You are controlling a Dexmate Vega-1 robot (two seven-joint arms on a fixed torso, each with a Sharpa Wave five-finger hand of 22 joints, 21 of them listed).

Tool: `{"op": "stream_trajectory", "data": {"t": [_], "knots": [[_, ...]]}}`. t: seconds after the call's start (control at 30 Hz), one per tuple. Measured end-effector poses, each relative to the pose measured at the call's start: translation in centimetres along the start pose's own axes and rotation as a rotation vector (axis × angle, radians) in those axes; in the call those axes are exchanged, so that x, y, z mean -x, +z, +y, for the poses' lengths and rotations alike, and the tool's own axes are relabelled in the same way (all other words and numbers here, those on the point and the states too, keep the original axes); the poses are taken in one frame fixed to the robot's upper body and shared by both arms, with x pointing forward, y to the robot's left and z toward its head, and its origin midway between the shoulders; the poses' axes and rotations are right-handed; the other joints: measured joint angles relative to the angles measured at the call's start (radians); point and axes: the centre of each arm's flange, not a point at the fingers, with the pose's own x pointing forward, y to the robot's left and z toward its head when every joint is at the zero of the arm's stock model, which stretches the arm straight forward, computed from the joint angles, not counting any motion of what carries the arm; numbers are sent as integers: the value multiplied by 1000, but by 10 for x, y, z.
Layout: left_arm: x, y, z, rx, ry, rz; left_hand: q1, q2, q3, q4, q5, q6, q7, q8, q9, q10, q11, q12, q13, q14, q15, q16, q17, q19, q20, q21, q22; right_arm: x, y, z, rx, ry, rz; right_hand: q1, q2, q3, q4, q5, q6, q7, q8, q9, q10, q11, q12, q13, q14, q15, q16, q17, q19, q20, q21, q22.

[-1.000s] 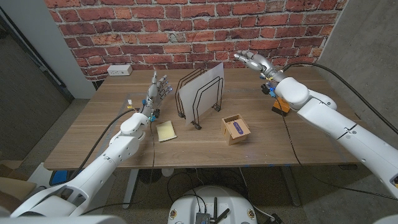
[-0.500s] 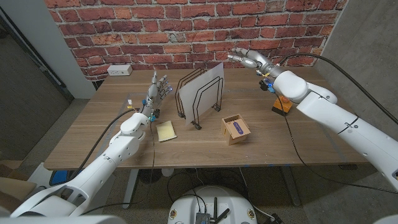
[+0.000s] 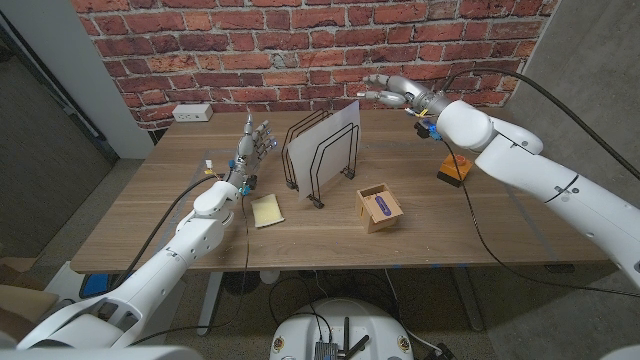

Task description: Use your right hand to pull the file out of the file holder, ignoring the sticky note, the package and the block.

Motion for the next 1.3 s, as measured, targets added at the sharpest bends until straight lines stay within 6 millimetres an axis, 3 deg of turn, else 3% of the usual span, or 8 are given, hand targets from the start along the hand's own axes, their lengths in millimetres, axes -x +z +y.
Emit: {"op": "stream_trajectory", "data": {"t": [0.4, 0.77, 1.0, 1.3], "knots": [[0, 0, 0, 0, 0, 0, 0, 0, 0, 0, 0, -4, -3, 0, 0, 0, 0, 0, 0, 0, 0, 0, 0, 0, 0, 0, 0, -9, 17, -9, 130, 61, -12, 67, 4, 43, -51, 0, -6, -6, 4, 0, 10, -8, 0, 0, 14, 0, 4, -25, -7, -12, -20, 0], [0, 0, 0, 0, 0, 0, 0, 0, 0, 0, 0, -4, -3, 0, 0, 0, 0, 0, 0, 0, 0, 0, 0, 0, 0, 0, 0, -20, 34, -15, 220, 127, -38, 125, 13, 68, -77, 12, 15, 1, 12, 5, 47, 1, 7, 2, 47, -2, 16, -41, 3, -16, -28, 0], [0, 0, 0, 0, 0, 0, 0, 0, 0, 0, 0, -4, -3, 0, 0, 0, 0, 0, 0, 0, 0, 0, 0, 0, 0, 0, 0, -29, 48, -20, 295, 186, -51, 179, -16, 91, -91, 34, 39, 4, 19, 8, 75, 15, 15, 9, 73, -2, 19, -55, 25, -15, -32, -2], [0, 0, 0, 0, 0, 0, 0, 0, 0, 0, 0, -4, -3, 0, 0, 0, 0, 0, 0, 0, 0, 0, 0, 0, 0, 0, 0, -37, 64, -24, 372, 262, -60, 264, -59, 116, -89, 75, 78, 5, 27, 13, 98, 15, 15, 16, 125, -2, 33, -65, 59, -5, -31, -3]]}}
